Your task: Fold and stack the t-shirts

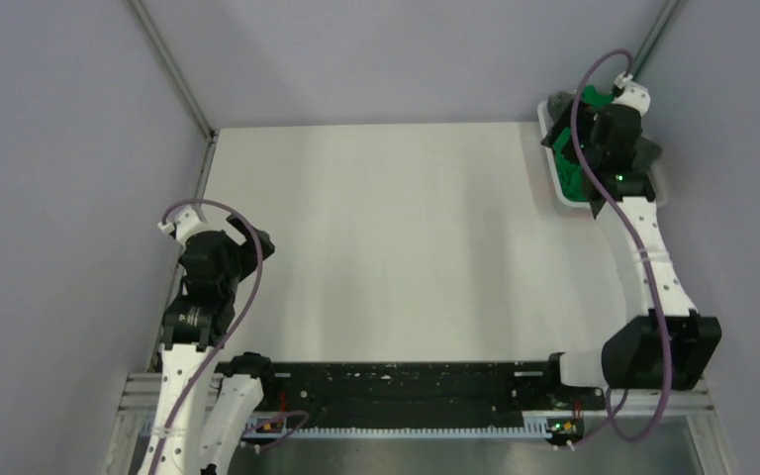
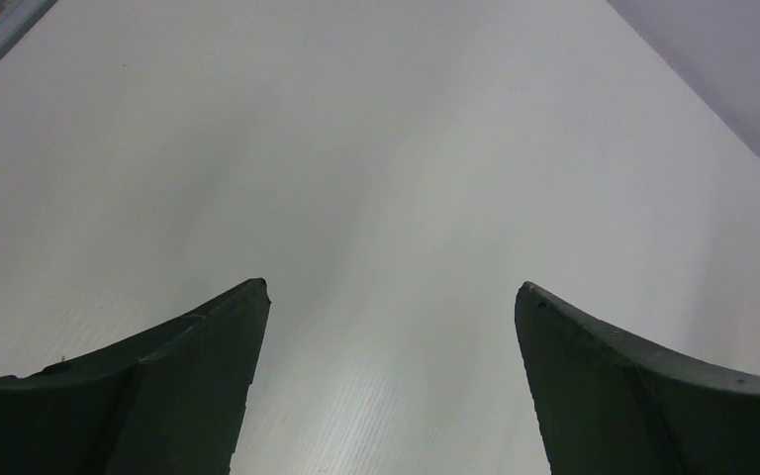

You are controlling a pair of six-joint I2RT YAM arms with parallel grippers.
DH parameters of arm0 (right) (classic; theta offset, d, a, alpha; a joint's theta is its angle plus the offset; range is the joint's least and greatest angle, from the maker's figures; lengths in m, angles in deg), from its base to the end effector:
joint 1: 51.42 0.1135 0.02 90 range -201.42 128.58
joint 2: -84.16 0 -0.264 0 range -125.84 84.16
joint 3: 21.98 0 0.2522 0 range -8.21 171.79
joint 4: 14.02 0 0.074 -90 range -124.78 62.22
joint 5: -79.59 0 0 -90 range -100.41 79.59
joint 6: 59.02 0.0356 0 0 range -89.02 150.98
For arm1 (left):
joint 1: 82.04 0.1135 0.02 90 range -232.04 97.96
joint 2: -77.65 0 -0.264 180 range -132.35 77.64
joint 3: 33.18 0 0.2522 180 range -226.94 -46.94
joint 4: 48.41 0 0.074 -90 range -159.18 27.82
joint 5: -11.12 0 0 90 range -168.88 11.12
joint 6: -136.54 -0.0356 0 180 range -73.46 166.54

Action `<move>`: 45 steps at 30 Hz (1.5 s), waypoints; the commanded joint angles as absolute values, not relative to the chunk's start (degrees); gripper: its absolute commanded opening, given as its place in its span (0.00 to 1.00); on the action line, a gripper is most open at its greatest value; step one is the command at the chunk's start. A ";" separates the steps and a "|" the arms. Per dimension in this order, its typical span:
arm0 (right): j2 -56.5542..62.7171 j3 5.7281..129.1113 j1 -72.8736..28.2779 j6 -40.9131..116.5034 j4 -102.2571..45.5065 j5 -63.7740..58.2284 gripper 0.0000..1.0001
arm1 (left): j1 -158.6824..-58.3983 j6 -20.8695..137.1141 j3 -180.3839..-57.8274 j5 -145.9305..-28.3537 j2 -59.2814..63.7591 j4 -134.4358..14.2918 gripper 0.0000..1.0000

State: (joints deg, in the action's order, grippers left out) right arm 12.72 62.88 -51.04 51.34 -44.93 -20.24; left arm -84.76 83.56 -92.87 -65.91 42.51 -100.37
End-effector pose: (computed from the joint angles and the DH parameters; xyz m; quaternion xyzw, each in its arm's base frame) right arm 0.2854 -0.0042 0.3895 0.1893 0.7825 0.0381 0.5920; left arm 0.1302 0.0018 0.3202 -0.3064 0.7940 -0.0847 0.5182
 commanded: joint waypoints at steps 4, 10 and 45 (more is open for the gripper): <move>-10.76 81.54 -60.57 48.84 -53.29 -26.04 0.99 | -84.51 82.47 -93.16 -64.14 42.79 -98.49 0.99; -25.93 92.03 -64.40 48.73 -54.27 -22.51 0.74 | -84.50 82.25 -92.77 -64.77 42.44 -97.66 0.99; 1.67 105.04 -42.43 58.31 -41.49 23.53 0.00 | -84.50 83.84 -92.86 -69.58 49.52 -102.12 0.99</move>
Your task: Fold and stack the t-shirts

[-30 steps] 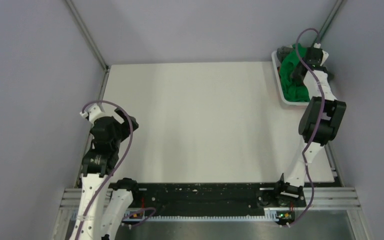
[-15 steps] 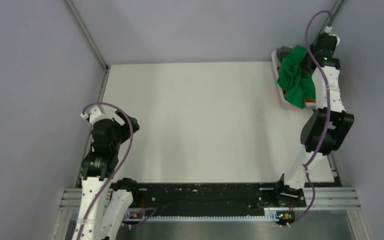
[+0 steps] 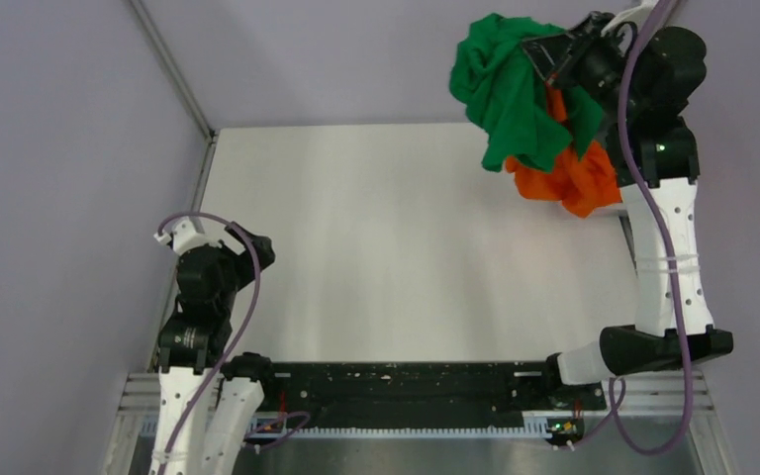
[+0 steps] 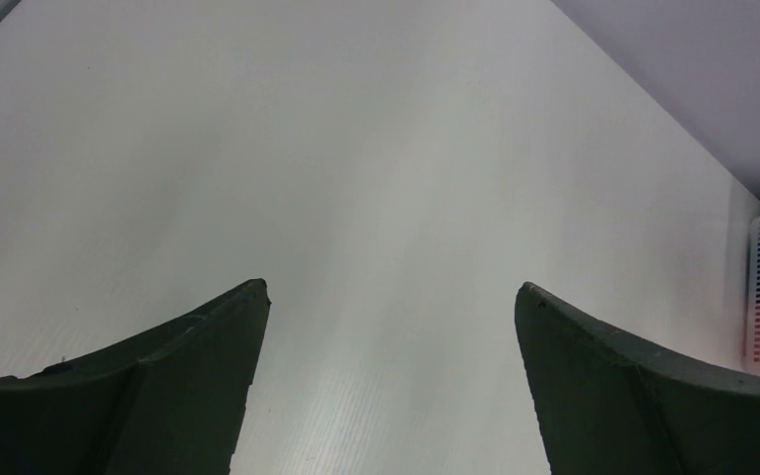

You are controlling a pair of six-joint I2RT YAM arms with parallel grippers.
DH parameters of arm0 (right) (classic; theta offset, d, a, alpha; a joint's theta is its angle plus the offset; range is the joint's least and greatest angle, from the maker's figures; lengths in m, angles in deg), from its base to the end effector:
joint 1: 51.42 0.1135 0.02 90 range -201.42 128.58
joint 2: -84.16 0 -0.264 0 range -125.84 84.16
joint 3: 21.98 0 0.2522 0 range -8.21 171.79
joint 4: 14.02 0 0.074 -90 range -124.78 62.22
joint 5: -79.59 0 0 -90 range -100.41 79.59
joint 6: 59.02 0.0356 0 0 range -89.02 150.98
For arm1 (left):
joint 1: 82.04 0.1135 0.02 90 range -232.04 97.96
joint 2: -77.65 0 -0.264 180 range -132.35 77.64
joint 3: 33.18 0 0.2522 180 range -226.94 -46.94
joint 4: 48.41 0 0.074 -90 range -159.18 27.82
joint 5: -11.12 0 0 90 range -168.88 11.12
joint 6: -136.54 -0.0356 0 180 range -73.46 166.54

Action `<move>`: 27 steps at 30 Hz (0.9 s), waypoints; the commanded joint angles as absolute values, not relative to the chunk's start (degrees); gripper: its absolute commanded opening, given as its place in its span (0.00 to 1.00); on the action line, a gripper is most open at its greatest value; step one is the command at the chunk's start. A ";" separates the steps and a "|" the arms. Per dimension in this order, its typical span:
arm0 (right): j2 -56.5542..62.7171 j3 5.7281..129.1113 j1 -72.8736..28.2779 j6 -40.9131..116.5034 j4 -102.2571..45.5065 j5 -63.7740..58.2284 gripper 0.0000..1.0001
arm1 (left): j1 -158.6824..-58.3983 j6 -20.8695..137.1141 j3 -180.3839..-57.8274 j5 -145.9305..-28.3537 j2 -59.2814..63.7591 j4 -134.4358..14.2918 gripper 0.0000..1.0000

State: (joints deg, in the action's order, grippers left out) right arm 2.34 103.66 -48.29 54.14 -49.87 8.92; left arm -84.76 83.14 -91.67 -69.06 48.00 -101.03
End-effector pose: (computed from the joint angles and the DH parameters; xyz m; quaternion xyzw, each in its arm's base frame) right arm 0.2699 0.0266 0.5644 -0.0122 0.6591 0.2764 0.6993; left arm 0.1115 0.0008 0.3218 -0.2879 0.7847 -0.1156 0.5366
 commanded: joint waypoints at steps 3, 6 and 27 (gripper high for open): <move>1.02 104.31 -36.31 58.27 -40.63 25.27 0.00 | -84.50 83.93 -93.08 -69.65 50.66 -102.83 0.99; 0.01 103.77 -33.00 57.34 -40.25 24.29 0.00 | -84.50 83.89 -93.70 -69.38 51.33 -103.76 0.99; 1.41 103.74 -32.88 46.38 -51.92 -1.85 0.00 | -84.50 84.37 -93.66 -67.62 50.18 -104.41 0.99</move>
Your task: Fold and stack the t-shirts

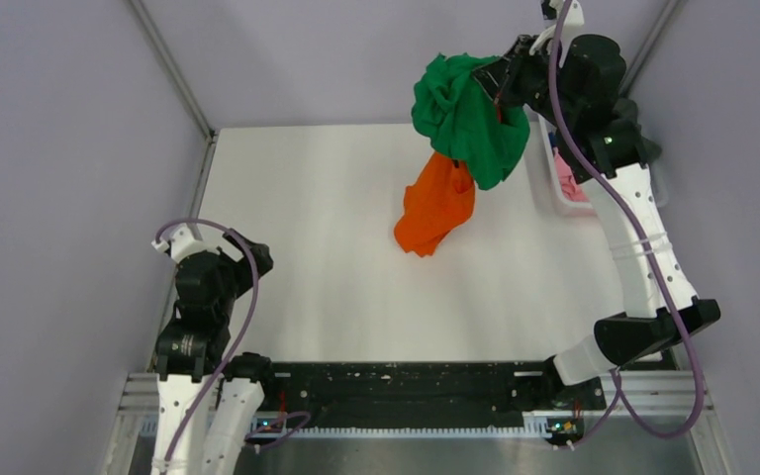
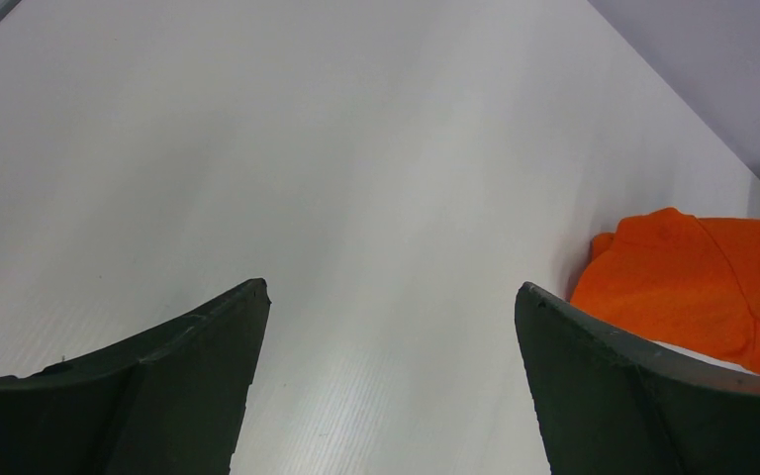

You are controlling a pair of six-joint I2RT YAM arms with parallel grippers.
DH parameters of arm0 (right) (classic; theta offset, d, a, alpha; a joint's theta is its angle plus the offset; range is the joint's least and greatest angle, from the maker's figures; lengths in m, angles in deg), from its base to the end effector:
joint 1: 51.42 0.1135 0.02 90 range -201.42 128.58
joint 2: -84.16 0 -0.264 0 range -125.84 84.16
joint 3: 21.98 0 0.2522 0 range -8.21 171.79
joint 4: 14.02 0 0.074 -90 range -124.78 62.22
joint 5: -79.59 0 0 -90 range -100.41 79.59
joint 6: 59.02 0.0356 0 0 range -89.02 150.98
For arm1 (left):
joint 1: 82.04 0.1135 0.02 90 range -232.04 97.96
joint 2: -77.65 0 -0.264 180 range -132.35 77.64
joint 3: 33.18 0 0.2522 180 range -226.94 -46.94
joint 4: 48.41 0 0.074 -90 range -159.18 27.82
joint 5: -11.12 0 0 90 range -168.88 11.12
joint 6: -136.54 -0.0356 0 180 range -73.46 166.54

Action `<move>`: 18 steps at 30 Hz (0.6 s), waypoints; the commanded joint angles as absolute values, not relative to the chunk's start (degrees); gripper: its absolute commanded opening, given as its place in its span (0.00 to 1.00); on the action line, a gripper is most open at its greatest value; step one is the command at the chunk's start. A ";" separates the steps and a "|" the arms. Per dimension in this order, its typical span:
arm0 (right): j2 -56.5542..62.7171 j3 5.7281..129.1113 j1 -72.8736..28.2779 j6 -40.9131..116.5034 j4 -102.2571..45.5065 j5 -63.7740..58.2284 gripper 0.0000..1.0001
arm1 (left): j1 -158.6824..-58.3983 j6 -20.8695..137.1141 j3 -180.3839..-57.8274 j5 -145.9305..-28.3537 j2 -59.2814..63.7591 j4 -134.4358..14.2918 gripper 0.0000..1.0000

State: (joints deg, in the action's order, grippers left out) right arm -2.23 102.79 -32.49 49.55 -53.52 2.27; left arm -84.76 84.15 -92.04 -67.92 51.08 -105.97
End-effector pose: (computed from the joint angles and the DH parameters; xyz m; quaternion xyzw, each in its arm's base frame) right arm 0.2905 0.1079 0.5314 -0.0795 0.7094 0.2983 0.6336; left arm 0.0958 0.0022 0.3198 -0.3008 0.7868 -0.1080 0.5280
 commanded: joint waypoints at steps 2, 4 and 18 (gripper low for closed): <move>1.04 102.88 -32.90 46.45 -54.00 -0.46 0.00 | -84.50 84.57 -93.67 -67.78 50.00 -104.28 0.99; 1.06 101.28 -33.48 46.36 -54.27 -1.54 0.00 | -84.50 84.54 -93.52 -67.72 49.96 -104.32 0.99; 2.30 82.98 -41.23 50.94 -49.36 6.76 0.01 | -84.50 85.30 -92.52 -67.58 49.47 -103.78 0.99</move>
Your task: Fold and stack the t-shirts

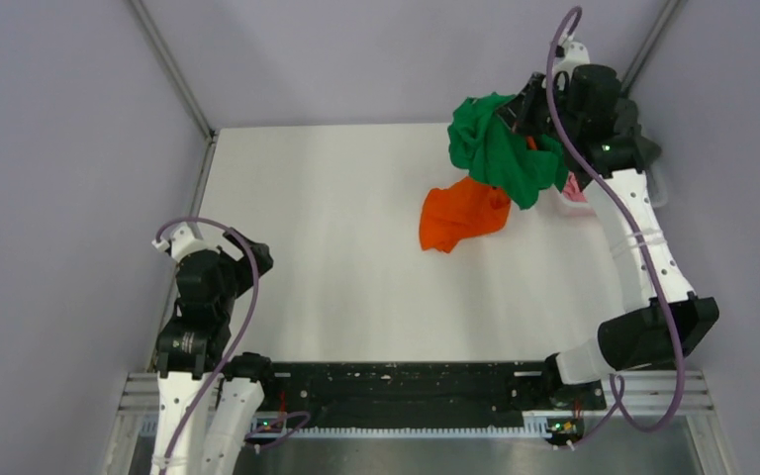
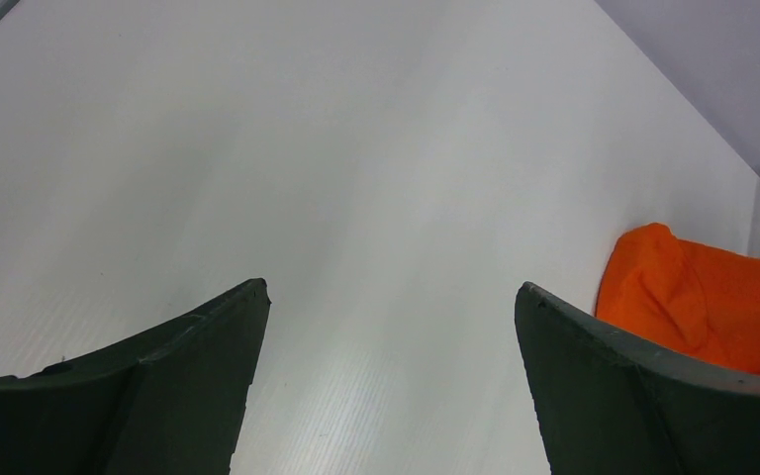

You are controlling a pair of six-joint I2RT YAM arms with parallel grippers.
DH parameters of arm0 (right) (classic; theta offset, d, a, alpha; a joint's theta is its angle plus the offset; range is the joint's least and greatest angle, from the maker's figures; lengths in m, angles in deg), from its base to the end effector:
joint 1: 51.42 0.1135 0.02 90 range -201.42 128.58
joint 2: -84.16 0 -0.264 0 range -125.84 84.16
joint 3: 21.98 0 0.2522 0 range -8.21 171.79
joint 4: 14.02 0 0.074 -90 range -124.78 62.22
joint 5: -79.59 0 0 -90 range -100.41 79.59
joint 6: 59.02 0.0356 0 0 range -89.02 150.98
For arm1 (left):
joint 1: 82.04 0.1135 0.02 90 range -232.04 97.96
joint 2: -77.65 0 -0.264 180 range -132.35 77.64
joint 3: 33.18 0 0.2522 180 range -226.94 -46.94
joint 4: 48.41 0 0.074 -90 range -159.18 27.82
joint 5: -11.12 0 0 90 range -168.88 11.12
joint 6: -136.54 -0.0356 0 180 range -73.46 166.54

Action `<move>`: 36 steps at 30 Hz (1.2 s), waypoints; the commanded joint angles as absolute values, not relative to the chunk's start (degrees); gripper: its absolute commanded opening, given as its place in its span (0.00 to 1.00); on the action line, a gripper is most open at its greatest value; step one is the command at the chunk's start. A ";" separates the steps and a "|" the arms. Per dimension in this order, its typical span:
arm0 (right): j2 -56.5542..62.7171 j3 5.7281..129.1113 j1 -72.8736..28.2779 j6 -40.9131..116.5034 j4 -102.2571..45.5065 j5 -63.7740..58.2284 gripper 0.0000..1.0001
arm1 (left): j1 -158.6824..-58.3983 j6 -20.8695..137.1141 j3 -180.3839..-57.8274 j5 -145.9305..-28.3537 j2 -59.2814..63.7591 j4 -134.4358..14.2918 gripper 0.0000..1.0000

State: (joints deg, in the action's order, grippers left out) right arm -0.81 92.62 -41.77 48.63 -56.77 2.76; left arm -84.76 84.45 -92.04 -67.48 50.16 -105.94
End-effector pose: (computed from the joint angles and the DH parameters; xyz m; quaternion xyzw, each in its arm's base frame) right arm 0.3160 0.0620 0.4765 -0.0168 0.7812 0.2330 0.5790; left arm 0.0991 0.0023 0.3186 -0.3054 0.7892 -0.1036 0.5227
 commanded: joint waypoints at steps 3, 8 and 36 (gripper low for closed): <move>3.07 70.20 -41.15 52.21 -43.73 6.02 0.03 | -84.50 85.11 -92.67 -67.72 48.70 -103.75 0.99; -0.31 63.60 -41.11 51.17 -42.67 -0.84 0.36 | -84.50 84.65 -93.25 -67.45 47.89 -104.64 0.99; -1.81 33.89 -17.54 56.98 -16.22 -36.32 0.93 | -84.50 85.92 -91.56 -69.03 46.41 -103.91 0.99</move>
